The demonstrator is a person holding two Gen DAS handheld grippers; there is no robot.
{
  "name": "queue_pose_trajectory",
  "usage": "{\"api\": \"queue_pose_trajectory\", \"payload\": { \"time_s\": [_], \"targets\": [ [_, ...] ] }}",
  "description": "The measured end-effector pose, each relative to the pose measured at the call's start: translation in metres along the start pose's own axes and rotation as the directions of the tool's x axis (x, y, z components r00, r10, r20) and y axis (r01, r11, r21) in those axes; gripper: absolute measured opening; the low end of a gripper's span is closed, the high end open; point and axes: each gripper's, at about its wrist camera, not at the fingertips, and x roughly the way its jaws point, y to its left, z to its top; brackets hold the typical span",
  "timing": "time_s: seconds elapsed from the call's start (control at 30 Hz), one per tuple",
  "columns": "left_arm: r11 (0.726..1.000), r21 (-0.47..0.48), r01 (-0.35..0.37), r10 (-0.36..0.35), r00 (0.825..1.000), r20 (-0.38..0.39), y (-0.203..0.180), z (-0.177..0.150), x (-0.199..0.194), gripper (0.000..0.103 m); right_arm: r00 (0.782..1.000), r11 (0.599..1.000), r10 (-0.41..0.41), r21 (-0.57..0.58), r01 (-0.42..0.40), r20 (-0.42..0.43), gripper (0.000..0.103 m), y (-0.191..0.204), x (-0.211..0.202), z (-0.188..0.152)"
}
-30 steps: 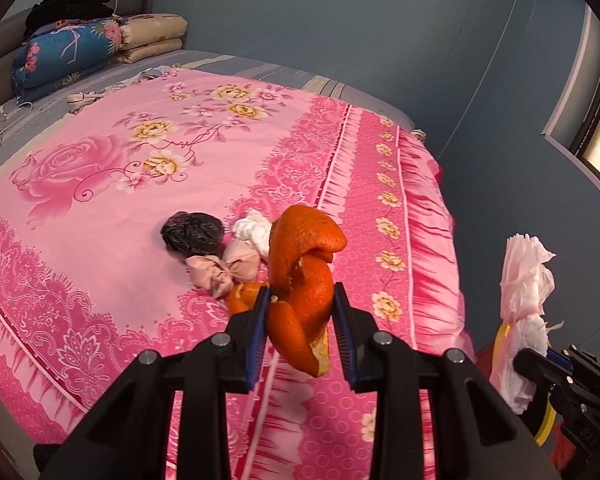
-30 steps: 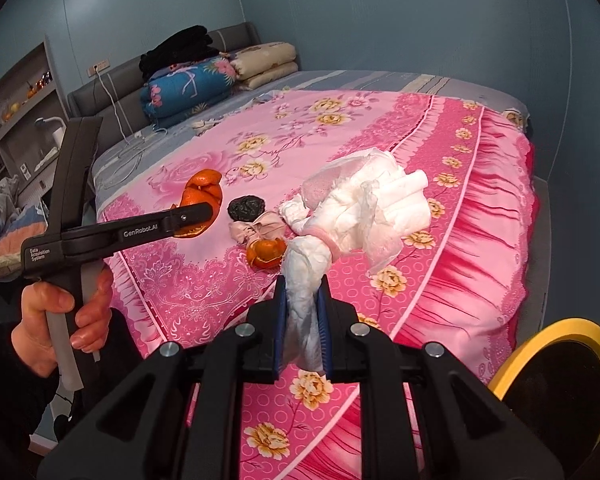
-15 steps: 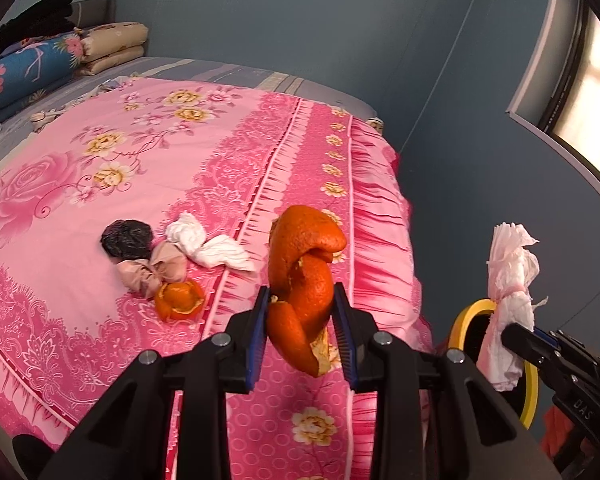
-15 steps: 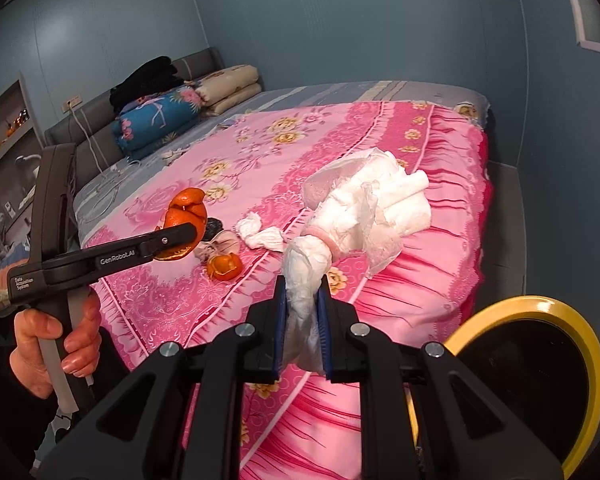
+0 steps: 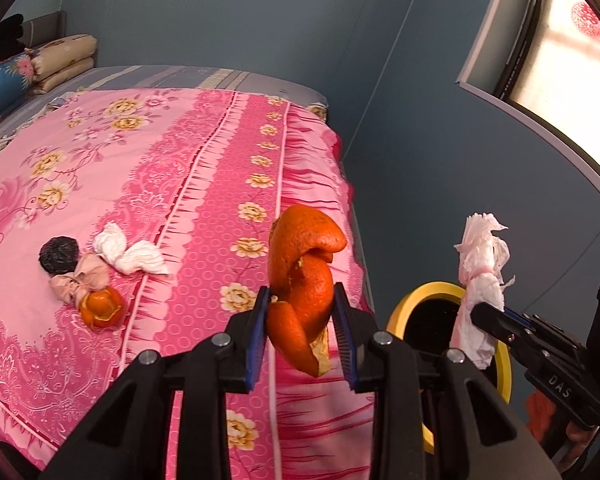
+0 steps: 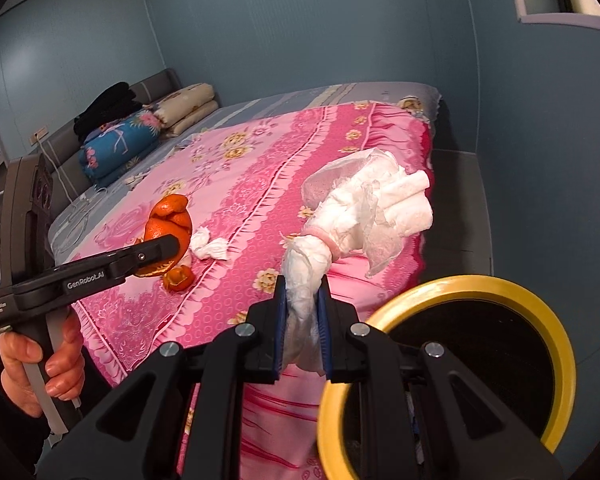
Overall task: Collect trash
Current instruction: 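Carry the peel and tissue over the yellow bin and open both grippers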
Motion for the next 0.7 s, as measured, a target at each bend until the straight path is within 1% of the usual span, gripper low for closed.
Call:
{"api": "queue_pose_trajectory", "payload": {
  "time_s": [0.4, 0.7],
  "targets": [
    [0.995, 0.086, 0.057, -0.052, 0.997, -0.050, -0.052, -0.006, 0.025, 0.029, 0.998, 0.994, -0.069, 0.089, 0.069, 0.001, 0.014, -0.053, -0.013, -0.015],
    [0.982, 0.156, 0.106, -0.090, 0.990, -0.104, -0.094, -0.015, 0.046, 0.029, 0.995, 0.983, -0.104, 0.149, 0.104, -0.010, 0.014, -0.090, -0.022, -0.030]
  ]
}}
